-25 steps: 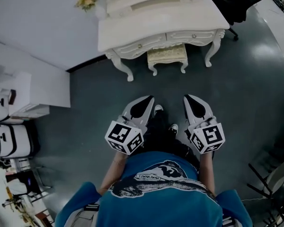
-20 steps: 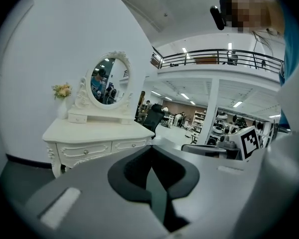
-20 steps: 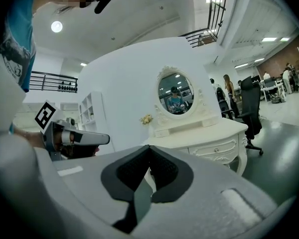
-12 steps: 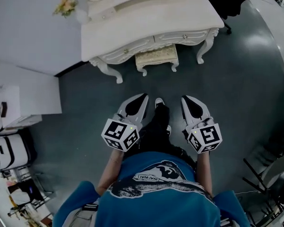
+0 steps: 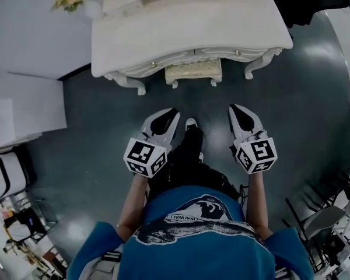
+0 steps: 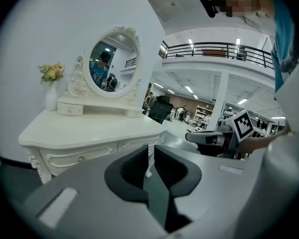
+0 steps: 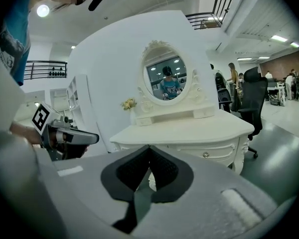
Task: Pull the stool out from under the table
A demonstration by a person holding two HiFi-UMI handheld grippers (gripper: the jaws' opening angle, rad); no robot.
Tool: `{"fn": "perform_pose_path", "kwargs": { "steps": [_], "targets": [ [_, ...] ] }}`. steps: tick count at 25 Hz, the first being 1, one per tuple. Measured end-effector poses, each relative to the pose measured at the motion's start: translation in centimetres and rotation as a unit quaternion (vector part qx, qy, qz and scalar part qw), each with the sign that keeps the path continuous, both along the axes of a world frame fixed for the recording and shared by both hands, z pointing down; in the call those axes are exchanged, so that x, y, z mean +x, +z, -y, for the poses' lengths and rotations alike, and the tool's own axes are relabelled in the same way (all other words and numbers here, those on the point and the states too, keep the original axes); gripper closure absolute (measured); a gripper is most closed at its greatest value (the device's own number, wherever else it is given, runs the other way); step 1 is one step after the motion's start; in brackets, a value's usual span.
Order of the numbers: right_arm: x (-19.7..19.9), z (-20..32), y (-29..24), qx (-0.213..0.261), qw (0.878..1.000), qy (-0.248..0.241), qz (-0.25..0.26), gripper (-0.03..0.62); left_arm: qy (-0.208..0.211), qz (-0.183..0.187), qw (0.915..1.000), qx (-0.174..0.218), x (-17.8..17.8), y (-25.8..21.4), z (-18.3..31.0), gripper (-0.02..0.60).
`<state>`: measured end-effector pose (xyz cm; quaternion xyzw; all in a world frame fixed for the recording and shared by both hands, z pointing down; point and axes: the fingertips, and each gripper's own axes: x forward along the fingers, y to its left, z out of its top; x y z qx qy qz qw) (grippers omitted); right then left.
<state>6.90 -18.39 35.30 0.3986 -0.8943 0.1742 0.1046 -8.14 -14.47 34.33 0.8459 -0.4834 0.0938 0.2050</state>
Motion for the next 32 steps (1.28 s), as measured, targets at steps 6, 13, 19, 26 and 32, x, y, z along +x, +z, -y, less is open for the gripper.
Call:
{"fn": "perform_pose_path", "kwargs": {
  "steps": [6, 13, 19, 26, 32],
  "targets": [
    [-0.5, 5.1, 2.9, -0.020, 1.000, 0.000, -0.002, 0.580, 0.060, 0.003, 0.9982, 0.006, 0.1, 3.5, 3.4, 0.538],
    [1.0, 7.9, 8.2, -0.060, 0.998, 0.000, -0.020, 0.560, 0.032, -0.002, 0.9991, -0.027, -0.5, 9.7, 7.0, 0.538],
    [3.6, 8.8, 13.4, -0.103, 0.995, -0.011, -0.011, 0.560, 0.026, 0.041, 0.9969, -0.061, -0.5, 15.1, 8.0, 0.538],
    [5.5, 10.3, 21.0, -0.130, 0.989, -0.040, -0.054, 0.560, 0.018, 0.078, 0.9918, -0.100, -1.7, 22.3, 9.3, 0.522],
    [5.4, 12.1, 26.5, -0.183, 0.982, -0.024, -0.035, 0.560, -0.045, 0.040, 0.9863, -0.153, -4.9, 27.7, 11.5, 0.476]
  ]
}}
